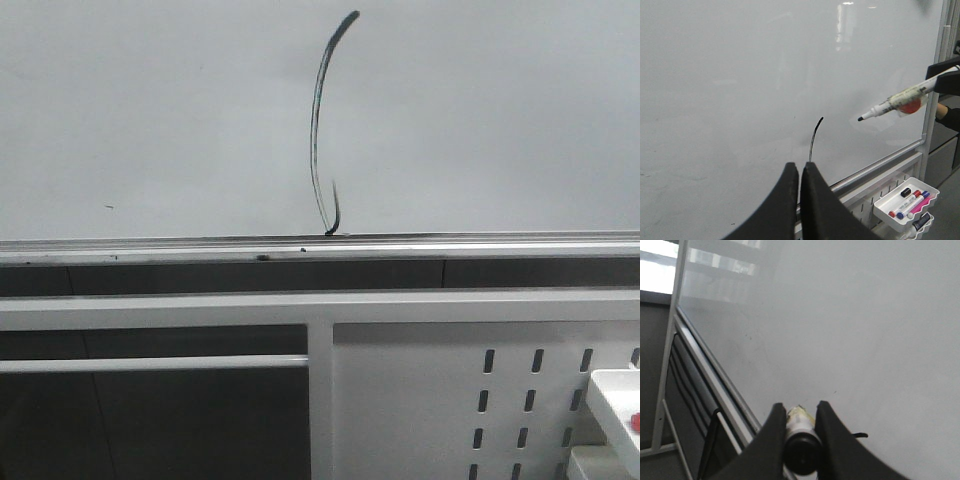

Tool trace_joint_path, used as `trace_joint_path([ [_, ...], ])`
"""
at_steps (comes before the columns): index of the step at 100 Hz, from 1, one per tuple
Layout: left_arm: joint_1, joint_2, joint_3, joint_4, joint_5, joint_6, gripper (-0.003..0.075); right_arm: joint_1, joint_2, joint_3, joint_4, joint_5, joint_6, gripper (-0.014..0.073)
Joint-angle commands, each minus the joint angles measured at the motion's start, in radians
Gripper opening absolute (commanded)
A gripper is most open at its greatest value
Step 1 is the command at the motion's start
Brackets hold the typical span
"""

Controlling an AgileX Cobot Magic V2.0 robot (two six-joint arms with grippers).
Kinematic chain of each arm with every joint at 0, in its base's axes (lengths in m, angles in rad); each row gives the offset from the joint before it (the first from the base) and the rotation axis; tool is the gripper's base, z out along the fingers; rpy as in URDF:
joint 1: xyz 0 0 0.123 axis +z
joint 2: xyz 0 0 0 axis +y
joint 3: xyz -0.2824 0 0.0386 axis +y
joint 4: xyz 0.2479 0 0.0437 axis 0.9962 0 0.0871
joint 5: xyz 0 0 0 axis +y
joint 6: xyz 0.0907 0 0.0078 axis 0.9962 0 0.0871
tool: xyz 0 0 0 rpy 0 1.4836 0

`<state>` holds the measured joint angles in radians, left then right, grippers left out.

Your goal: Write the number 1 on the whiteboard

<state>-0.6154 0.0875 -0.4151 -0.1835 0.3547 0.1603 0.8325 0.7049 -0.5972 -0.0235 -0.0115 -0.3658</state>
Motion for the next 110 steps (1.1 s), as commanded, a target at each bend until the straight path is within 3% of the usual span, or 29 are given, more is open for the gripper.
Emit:
trace_joint_path([
  [1,0.003,0.023,-0.027,-0.016,-0.072,-0.013,-0.0018,0.011,-0.041,-0.041,0.029,0.038,-0.009,-0.0072],
  [8,0.003,0.032,-0.029,-0.016,-0.067,-0.013,-0.0007,0.011,-0.055,-0.042,0.066,0.083,-0.009,-0.0072],
  [15,0.003,0.046,-0.044,-0.018,-0.03,0.002,0.0052,0.011,-0.06,-0.044,0.13,0.124,-0.009,-0.0072],
  [27,0.003,0.109,-0.117,-0.078,0.122,0.163,0.0252,0.02,-0.058,-0.062,0.191,0.21,-0.009,-0.0072],
  [35,0.003,0.178,-0.176,-0.16,0.221,0.294,0.0335,0.046,-0.048,-0.093,0.191,0.25,-0.009,-0.0072],
  [50,0.003,0.352,-0.295,-0.364,0.389,0.621,0.032,0.131,0.024,-0.221,0.191,0.366,-0.009,-0.0072],
  [62,0.003,0.479,-0.378,-0.477,0.451,0.764,0.0313,0.199,0.118,-0.346,0.191,0.484,-0.009,-0.0072],
  [78,0.003,0.591,-0.453,-0.484,0.517,0.828,0.0314,0.218,0.221,-0.475,0.191,0.564,-0.009,-0.0072],
  [110,0.003,0.68,-0.487,-0.526,0.518,0.855,0.0314,0.231,0.339,-0.574,0.199,0.52,-0.019,-0.0072],
])
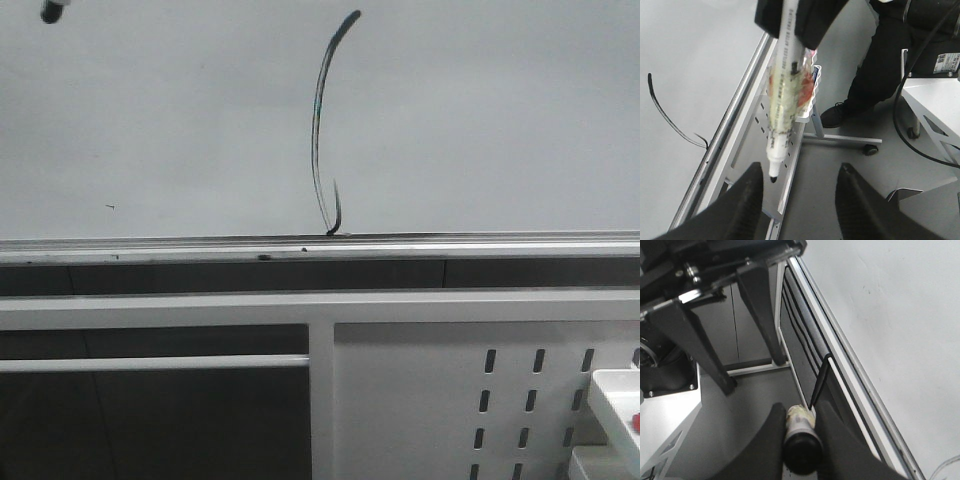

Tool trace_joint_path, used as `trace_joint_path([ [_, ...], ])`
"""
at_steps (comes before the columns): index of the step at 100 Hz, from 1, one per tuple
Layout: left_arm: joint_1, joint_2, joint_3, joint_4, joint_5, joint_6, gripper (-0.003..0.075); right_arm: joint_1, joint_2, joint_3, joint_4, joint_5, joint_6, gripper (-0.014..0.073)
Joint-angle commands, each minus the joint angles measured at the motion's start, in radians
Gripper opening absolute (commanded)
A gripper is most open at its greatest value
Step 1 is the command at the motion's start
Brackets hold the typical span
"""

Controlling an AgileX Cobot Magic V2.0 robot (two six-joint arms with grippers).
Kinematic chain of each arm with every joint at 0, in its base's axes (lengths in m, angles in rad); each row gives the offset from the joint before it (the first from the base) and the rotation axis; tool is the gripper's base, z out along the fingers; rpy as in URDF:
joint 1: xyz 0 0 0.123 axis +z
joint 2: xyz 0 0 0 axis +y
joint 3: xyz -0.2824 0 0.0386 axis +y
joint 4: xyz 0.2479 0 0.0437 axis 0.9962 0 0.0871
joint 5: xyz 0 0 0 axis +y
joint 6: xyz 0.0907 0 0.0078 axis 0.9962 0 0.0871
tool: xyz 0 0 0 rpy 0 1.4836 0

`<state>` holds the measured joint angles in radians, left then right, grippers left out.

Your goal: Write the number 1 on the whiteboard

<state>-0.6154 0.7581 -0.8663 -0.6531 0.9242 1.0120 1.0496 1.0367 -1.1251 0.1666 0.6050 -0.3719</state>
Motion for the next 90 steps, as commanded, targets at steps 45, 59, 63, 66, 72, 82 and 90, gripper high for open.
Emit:
trace_joint_path([
  [45,0.003,0.027,-0.036,-0.101,-0.113,0.003,0.0313,0.068,0.037,-0.046,0.001,-0.169,-0.02,-0.0072],
  [59,0.003,0.041,-0.036,-0.101,-0.113,0.001,0.025,0.068,0.037,-0.046,0.001,-0.169,-0.02,-0.0072],
  [63,0.003,0.044,-0.036,-0.101,-0.113,0.001,0.0216,0.068,0.037,-0.046,0.001,-0.169,-0.02,-0.0072],
  [66,0.003,0.047,-0.036,-0.101,-0.113,0.001,0.0193,0.068,0.037,-0.046,0.001,-0.169,-0.02,-0.0072],
  [72,0.003,0.054,-0.036,-0.101,-0.113,0.001,0.0151,0.07,0.037,-0.046,0.001,-0.169,-0.02,-0.0072],
  [82,0.003,0.057,-0.036,-0.101,-0.113,0.001,0.0133,0.07,0.035,-0.046,0.001,-0.169,-0.02,-0.0072],
  [90,0.003,0.064,-0.036,-0.101,-0.112,0.001,0.0133,0.07,0.035,-0.046,0.001,-0.169,-0.02,-0.0072],
])
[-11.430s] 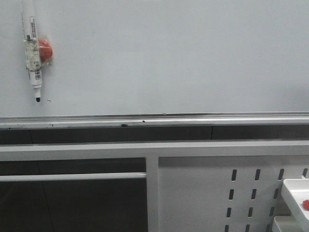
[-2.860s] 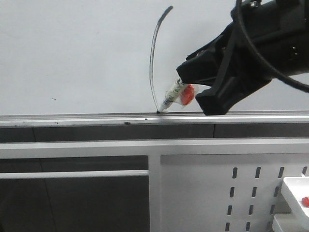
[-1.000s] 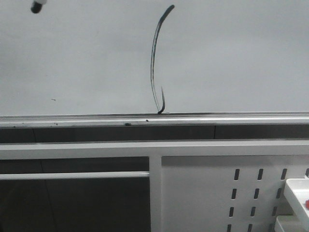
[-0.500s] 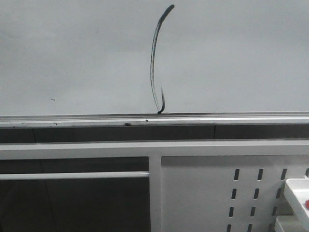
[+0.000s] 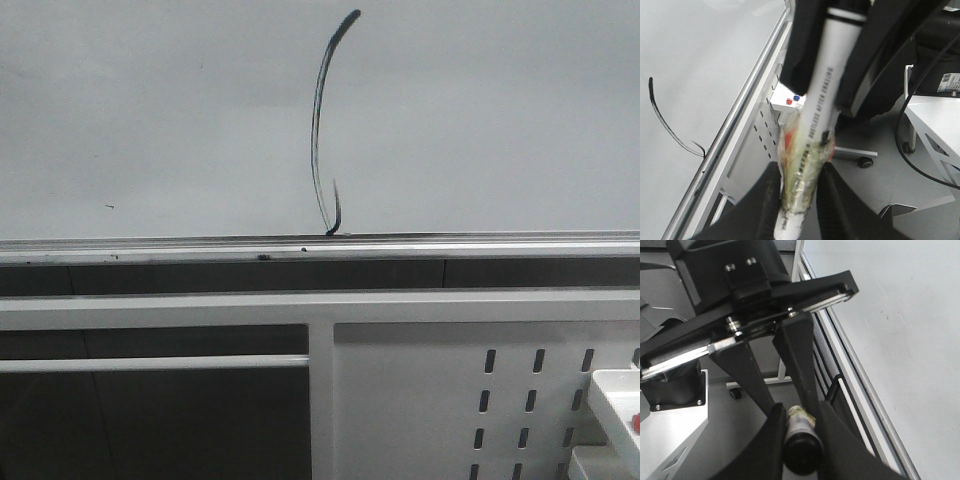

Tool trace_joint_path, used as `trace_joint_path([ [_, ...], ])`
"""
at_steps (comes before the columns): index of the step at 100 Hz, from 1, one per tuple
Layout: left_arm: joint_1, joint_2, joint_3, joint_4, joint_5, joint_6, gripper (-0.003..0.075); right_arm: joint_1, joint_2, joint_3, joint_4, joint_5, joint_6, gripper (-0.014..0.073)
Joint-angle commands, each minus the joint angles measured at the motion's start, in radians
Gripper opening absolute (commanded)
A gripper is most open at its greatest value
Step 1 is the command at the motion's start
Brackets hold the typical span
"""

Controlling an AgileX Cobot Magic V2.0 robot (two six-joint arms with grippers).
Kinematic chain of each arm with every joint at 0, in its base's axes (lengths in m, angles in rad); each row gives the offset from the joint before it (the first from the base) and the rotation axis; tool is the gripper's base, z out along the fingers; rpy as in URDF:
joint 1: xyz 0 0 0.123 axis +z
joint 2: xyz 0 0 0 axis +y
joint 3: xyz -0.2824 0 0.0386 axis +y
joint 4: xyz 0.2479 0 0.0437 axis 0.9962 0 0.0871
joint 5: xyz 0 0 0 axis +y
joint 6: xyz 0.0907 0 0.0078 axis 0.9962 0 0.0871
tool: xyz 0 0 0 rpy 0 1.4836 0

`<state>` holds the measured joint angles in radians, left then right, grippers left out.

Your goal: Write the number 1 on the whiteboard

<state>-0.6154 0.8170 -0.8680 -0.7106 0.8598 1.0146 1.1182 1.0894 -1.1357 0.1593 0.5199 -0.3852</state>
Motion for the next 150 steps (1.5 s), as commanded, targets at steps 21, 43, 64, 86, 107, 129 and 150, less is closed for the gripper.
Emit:
trace_joint_path([
  [21,0.003,0.005,-0.034,-0.044,-0.047,-0.001,0.012,0.002,-0.017,-0.035,0.008,-0.077,-0.007,-0.0072],
  [43,0.003,0.005,-0.034,-0.044,-0.033,-0.001,-0.002,0.002,-0.017,-0.035,0.008,-0.073,-0.007,-0.0072],
  [64,0.003,0.006,-0.032,-0.045,-0.035,-0.001,-0.002,0.002,-0.017,-0.035,-0.002,-0.073,-0.007,-0.0039],
  [86,0.003,0.006,0.02,-0.154,-0.189,-0.001,-0.002,0.002,-0.03,-0.035,-0.077,-0.073,-0.007,0.0459],
  [107,0.001,0.006,0.129,-0.34,-0.453,-0.001,-0.002,0.002,-0.159,-0.035,-0.126,-0.066,-0.007,0.0512],
  [129,-0.142,0.011,0.246,-0.397,-0.832,0.001,-0.002,0.002,-0.355,-0.014,-0.137,0.067,-0.007,0.015],
  [150,-0.43,0.136,0.277,-0.423,-1.264,-0.004,-0.002,0.002,-0.523,0.114,-0.233,0.152,0.066,-0.0067],
])
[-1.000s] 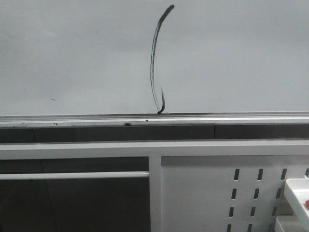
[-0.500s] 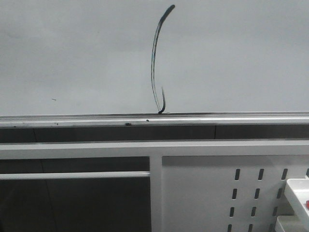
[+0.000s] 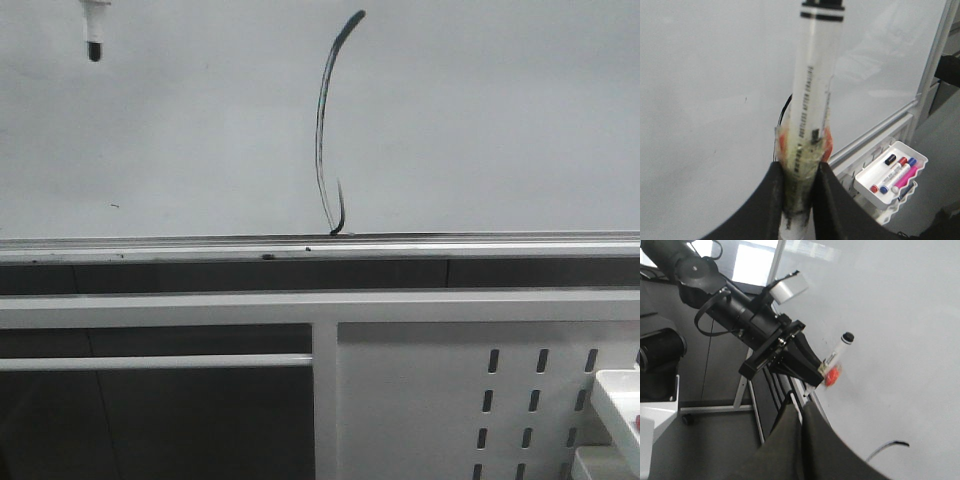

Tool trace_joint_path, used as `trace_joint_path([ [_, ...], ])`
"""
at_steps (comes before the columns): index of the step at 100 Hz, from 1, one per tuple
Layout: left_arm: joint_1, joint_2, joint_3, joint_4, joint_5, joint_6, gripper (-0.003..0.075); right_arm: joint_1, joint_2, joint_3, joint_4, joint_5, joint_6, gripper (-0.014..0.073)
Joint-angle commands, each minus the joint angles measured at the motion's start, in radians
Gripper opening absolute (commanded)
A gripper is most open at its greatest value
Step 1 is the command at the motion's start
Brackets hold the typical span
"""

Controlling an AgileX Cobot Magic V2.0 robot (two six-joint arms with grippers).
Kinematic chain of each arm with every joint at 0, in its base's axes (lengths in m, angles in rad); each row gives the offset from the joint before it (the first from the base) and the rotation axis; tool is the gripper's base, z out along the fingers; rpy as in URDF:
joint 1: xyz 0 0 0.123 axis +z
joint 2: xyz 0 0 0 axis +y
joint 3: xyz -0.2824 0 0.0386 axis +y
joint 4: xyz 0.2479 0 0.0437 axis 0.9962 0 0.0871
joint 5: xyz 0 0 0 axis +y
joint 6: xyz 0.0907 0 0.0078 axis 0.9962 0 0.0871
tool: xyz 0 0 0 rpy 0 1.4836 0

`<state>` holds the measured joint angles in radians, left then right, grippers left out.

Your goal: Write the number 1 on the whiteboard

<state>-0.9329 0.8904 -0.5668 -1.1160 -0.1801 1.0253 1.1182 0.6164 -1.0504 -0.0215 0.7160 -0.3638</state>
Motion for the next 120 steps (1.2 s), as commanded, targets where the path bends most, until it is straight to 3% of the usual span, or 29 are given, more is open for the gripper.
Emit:
trace_joint_path([
  [1,-0.121,0.069,-0.024,-0.021,-0.256,-0.017,-0.002,0.002,-0.06,0.04,-0.066,-0.046,0.056,-0.0068],
  [13,-0.235,0.191,-0.024,-0.061,-0.505,-0.128,-0.002,0.002,-0.138,0.139,-0.173,-0.051,0.179,-0.0068],
  [20,-0.247,0.252,-0.024,-0.059,-0.564,-0.25,-0.0019,0.002,-0.184,0.194,-0.241,-0.051,0.252,-0.0068],
  [47,-0.153,0.334,-0.024,-0.017,-0.544,-0.383,-0.0019,0.002,-0.307,0.32,-0.31,-0.051,0.394,-0.0068],
  [74,0.036,0.334,-0.045,0.102,-0.364,-0.466,-0.002,0.002,-0.312,0.351,-0.311,-0.069,0.396,-0.0068],
  [120,0.045,0.42,-0.134,0.141,-0.353,-0.466,-0.002,0.002,-0.312,0.351,-0.318,-0.067,0.43,-0.0068],
])
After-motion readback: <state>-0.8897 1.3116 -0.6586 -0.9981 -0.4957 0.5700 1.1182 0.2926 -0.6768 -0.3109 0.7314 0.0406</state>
